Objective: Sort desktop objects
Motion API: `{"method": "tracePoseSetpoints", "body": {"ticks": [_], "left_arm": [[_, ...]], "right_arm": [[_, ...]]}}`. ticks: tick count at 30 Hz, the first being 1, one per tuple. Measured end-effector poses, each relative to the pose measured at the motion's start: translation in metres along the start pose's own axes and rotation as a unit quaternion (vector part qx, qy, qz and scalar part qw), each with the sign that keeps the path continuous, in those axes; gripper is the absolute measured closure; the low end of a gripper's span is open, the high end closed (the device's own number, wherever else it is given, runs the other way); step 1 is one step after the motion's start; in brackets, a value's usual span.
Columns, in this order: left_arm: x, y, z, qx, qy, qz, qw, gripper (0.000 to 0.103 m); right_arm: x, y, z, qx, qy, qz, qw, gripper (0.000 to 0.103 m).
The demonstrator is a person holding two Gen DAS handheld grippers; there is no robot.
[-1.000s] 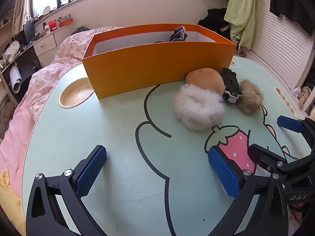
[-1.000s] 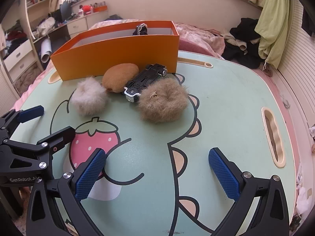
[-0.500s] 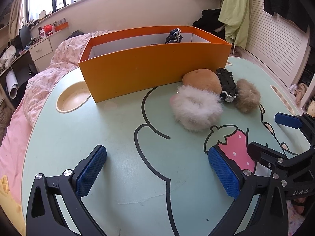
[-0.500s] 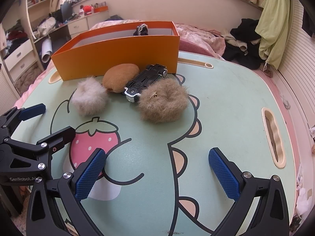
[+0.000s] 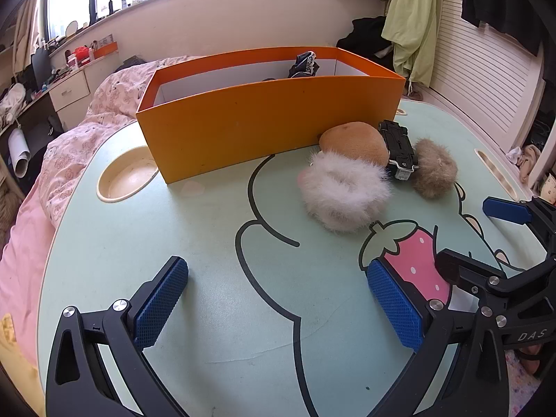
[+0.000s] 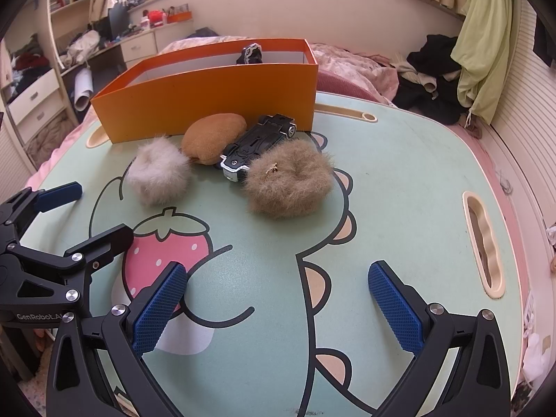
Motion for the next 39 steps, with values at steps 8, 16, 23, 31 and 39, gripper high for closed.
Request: {"method": "tracePoseSetpoints", "body": {"ticks": [8,16,23,31,39], "left_arm": [[0.000,0.000,0.000,0.000,0.000,0.000,1.0000,0.000],[0.000,0.000,0.000,0.001,0.000,-0.001,1.0000,0.000],[0.000,0.001,0.001,0.001,-0.001,-0.002,1.0000,0.000],[0.000,0.001,0.001,0.002,-0.001,-0.001,1.0000,0.000],[0.000,0.001,0.001,0.001,0.001,-0.002,1.0000,0.000]], "right_arm": [[-0.003,0.002,-0.001,-0.015,-0.011,-0.016,1.000,0.000],[0.001,-0.013,-0.006,-0.032,-0.031,0.015,0.999,0.000],[-0.021,-0.041,-0.027,-0.037,-0.086,0.066,0.993,0.014],[-0.049,-0.026,0.003,-0.048,-0.037,0.056,0.997,0.034],[-0.042,-0.027,0.013,-0.090,-0.023,0.066,0.994,0.065]]}}
Point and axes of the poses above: each gripper's, at about its wrist camera, not at the fingertips, and z roughly the way its jaws point, y to its left, x to its underside, the point moved 4 cm from there along z, roughly the way its jaws point, and after that the axes turned 12 degrees about x, right-handed, at the moved point
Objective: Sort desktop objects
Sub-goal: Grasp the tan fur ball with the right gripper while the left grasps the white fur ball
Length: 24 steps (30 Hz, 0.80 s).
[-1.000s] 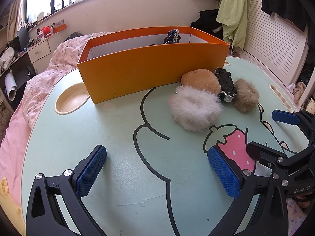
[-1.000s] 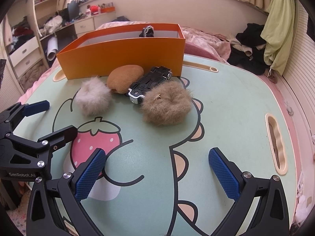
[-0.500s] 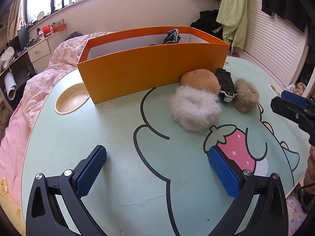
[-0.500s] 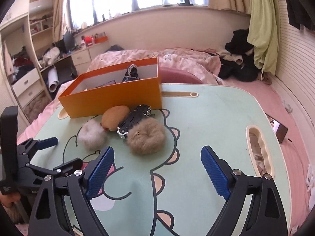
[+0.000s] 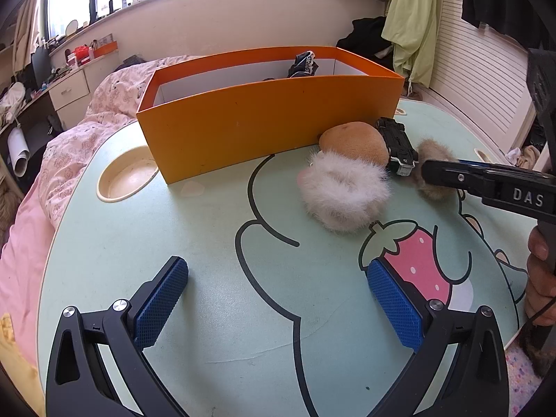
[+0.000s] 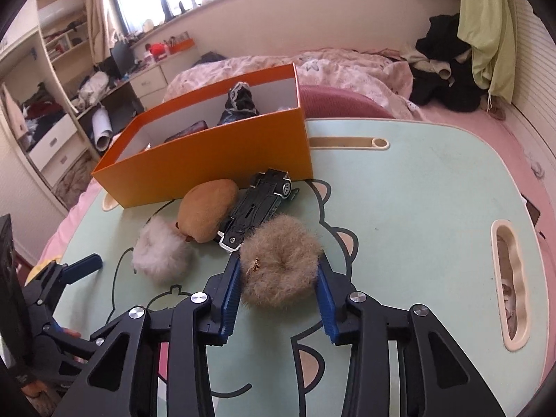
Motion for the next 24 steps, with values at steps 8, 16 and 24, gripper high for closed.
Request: {"method": "tracePoseSetpoints", "body": {"ticks": [8,16,24], "left_arm": [[-0.003,-0.013,0.003,0.021,0.027,0.023,0.9992,0.000],[-0.032,-0.025,0.015,0.060,0.029,0.009,0.9978,0.000],[-0.053,-0.030,0.033,0.015,0.033,0.050,0.9981,0.047]], "right_arm": [[0.019,-0.004,-0.048,-0.022,-0.066,-0.003,0.998,0.065],[0.020,-0.007,-0.050,-0.036,-0.062,0.008,0.997,0.065],[0.022,-0.014,-0.047,-0.041,-0.054,0.024,0.997,0.064]]}}
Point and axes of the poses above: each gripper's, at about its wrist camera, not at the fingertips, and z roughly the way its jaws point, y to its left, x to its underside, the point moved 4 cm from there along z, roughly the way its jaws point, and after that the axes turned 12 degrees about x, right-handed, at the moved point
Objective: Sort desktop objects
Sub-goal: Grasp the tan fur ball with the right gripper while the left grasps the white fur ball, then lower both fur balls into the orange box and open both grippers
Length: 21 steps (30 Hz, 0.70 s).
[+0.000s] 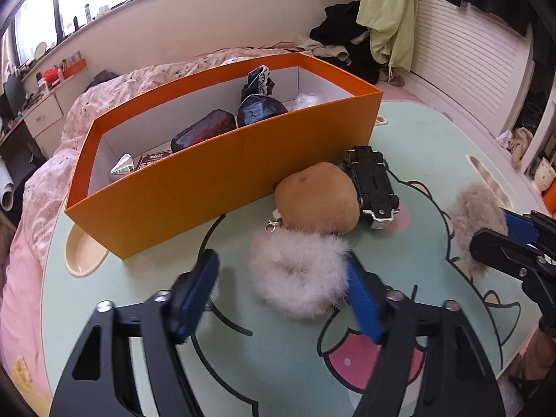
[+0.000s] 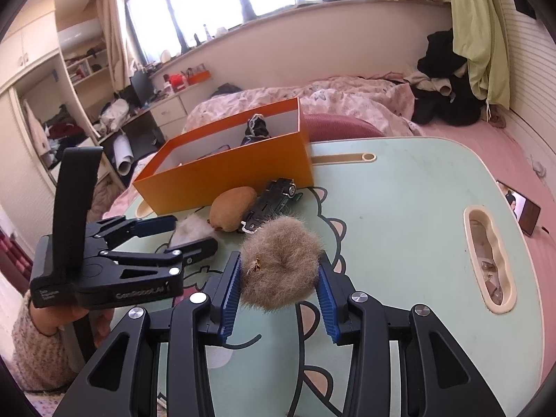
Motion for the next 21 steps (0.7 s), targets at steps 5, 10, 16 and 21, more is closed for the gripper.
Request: {"method": "tracePoseSetpoints", "body": {"ticks": [5,10,16,21], "left_arm": [[0.010,0.008,-0.019,0.006,-0.026,-0.023,0.9994,0.059],[0.011,0.017,-0.060,0.011,-0.064,-0.031,0.9975,0.059],[-0.041,0.035,-0.078,-0.008,-0.104,-0.031,0.9941,0.059],[-0.090,0.062,-0.055,-0.010,-0.094,-0.055,0.9940,0.059]], "right_arm": [[0.000,-0.002,-0.003,0.005,-0.005,-0.003,1.000,0.064],[-0.010,0.011,-0.002,-0.008,-0.005,-0.015,1.000,0.064],[-0.067,0.043,0.011,-0.029,-0.014,-0.036,0.999,0.064],[-0.122,0.064,0.045,0.003,-0.013,-0.055,0.998,0.064]]}}
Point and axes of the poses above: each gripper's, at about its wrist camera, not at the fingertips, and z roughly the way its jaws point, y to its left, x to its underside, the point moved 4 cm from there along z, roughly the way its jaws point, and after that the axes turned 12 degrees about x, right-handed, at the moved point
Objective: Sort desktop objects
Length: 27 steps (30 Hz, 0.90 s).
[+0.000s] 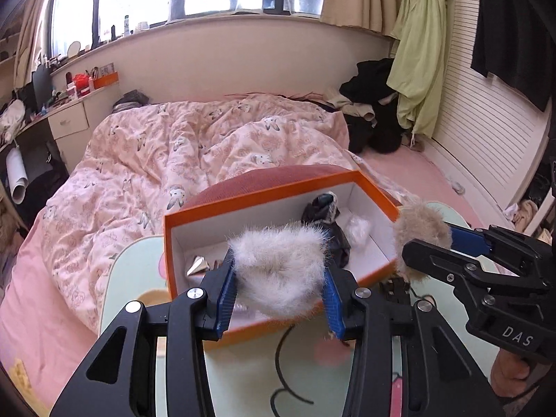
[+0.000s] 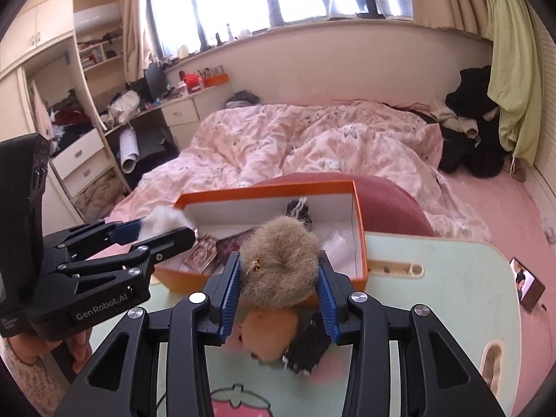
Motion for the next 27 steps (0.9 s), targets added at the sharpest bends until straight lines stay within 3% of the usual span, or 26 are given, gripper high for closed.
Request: {"method": "tracePoseSetpoints", "body": {"ticks": [2,4,6,8,10,13,15,22,27], "left_arm": [[-0.009,0.011,0.017,-0.016,0.005,-0.010,0.9998,0.058],[-0.012,0.022,0.027,-0.036,-0.005,-0.023,0.9991,0.057],[-0.006,0.026,0.027,-0.030,-0.018,-0.036,0.9988,0.054],[0.003,0.026,0.021,0.000,-0.029,-0.044,0.9986,0.030],[0.013,0.023,0.013,0.015,-0.035,-0.045,0.9983,0.024],[0.025,0.013,0.002,0.004,-0.033,-0.028,0.9990,0.024],[0.036,0.002,-0.006,0.004,-0.030,-0.019,0.9994,0.024],[0.097,-0.033,-0.010,0.033,0.036,-0.010,0.9987,0.023],[0.120,-0.041,-0.006,0.020,0.033,-0.033,0.9987,0.023]], "right_arm": [[-0.014,-0.002,0.020,0.010,0.010,0.009,1.000,0.063],[-0.020,-0.007,0.035,0.015,0.019,0.020,1.000,0.056],[-0.018,-0.015,0.044,0.013,0.027,0.032,0.999,0.054],[-0.010,-0.024,0.039,0.004,0.021,0.050,0.998,0.054],[0.000,-0.029,0.028,0.002,0.011,0.055,0.998,0.053],[0.013,-0.027,0.007,0.021,-0.010,0.029,0.999,0.053],[0.025,-0.025,-0.008,0.041,-0.016,0.011,0.999,0.047],[0.094,-0.027,-0.026,0.098,0.041,-0.012,0.994,0.034],[0.131,-0.034,-0.023,0.104,0.070,-0.007,0.992,0.034]]}}
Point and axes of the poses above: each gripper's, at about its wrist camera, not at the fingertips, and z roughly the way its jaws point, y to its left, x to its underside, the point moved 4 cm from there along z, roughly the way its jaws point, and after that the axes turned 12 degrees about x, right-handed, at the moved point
